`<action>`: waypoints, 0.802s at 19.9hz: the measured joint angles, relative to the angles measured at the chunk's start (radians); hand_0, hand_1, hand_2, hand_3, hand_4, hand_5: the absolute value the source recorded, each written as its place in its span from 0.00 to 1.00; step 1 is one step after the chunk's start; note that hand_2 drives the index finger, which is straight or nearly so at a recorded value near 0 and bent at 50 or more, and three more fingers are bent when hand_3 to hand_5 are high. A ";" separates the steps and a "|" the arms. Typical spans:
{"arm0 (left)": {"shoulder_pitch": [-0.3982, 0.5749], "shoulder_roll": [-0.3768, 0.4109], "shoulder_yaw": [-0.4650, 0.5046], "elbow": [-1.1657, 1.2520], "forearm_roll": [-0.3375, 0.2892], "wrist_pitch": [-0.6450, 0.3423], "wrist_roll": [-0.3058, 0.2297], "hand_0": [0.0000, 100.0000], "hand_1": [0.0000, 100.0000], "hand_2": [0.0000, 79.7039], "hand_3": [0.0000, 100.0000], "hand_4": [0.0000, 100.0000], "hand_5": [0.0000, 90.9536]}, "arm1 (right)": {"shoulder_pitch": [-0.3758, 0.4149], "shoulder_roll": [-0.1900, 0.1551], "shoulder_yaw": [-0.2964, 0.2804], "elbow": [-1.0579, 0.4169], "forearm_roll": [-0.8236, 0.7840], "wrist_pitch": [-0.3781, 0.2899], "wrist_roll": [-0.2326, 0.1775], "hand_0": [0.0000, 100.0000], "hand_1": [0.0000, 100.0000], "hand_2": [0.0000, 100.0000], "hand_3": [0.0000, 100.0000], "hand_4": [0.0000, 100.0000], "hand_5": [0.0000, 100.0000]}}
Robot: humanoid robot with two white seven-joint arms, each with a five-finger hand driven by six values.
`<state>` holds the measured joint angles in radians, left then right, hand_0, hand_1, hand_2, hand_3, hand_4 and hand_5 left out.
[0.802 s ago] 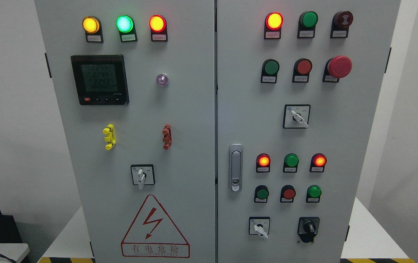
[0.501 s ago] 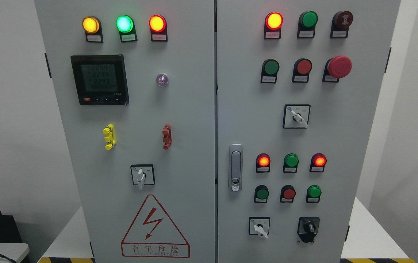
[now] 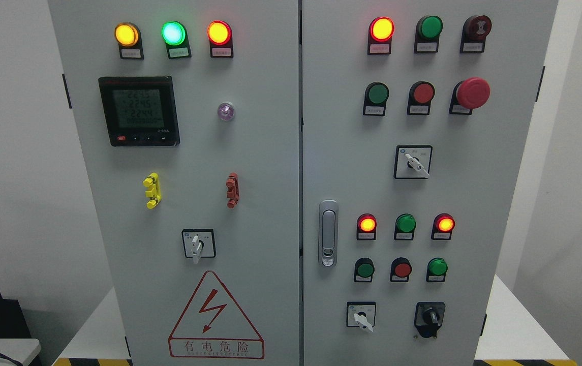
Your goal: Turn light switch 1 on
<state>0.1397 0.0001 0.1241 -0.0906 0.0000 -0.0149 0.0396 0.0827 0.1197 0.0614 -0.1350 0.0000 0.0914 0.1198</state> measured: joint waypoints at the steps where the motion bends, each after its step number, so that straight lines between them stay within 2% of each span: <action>1: 0.000 0.000 0.000 0.000 0.000 -0.001 0.000 0.40 0.00 0.00 0.00 0.00 0.00 | 0.000 0.000 0.000 0.000 0.000 0.000 0.000 0.12 0.39 0.00 0.00 0.00 0.00; 9: 0.005 0.000 0.000 -0.011 0.000 -0.071 0.018 0.40 0.00 0.00 0.00 0.00 0.00 | 0.000 0.000 0.000 0.000 0.000 0.000 0.000 0.12 0.39 0.00 0.00 0.00 0.00; 16: 0.036 0.000 0.031 -0.070 0.000 -0.091 0.050 0.39 0.02 0.00 0.00 0.00 0.00 | 0.000 0.000 0.000 0.000 0.000 0.000 0.000 0.12 0.39 0.00 0.00 0.00 0.00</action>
<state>0.1754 0.0000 0.1547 -0.1602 0.0000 -0.1056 0.0899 0.0832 0.1196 0.0614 -0.1350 0.0000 0.0914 0.1198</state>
